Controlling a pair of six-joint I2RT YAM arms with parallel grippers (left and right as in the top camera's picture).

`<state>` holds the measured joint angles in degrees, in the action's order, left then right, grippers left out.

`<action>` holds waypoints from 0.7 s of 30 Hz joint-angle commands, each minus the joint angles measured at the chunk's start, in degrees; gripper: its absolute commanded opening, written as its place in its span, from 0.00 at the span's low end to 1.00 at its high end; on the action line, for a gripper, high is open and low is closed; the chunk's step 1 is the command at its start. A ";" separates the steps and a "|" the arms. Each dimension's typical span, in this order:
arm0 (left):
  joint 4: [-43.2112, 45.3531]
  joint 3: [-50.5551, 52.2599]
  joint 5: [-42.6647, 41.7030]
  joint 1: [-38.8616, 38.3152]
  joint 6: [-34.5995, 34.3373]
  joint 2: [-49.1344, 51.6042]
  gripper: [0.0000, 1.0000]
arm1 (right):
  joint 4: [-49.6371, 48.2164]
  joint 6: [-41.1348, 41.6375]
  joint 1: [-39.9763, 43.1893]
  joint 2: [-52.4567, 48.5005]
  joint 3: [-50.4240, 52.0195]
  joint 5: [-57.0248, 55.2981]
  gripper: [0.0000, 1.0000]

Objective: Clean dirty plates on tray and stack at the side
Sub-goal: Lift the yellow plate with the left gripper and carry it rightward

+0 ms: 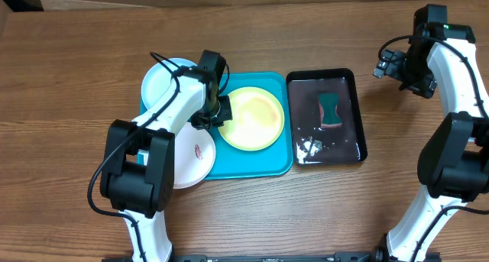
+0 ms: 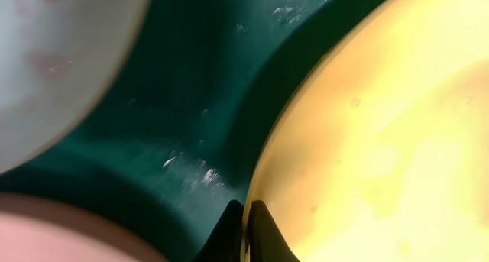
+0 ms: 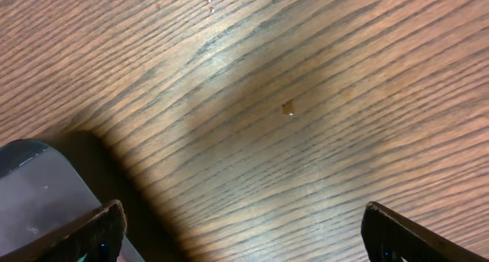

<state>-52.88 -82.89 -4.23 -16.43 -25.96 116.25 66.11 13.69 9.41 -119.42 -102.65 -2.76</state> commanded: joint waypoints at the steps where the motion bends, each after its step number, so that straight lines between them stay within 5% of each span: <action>1: -2.14 -6.16 4.61 0.81 2.01 0.74 0.04 | -0.24 0.26 0.26 1.44 -0.48 0.50 1.00; 21: -6.25 -26.91 5.53 -3.15 5.42 0.74 0.04 | -0.24 0.26 0.26 1.44 -0.48 0.50 1.00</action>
<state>-59.53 -106.72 0.54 -17.15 -21.89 116.40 66.04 13.69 9.39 -119.42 -102.65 -2.74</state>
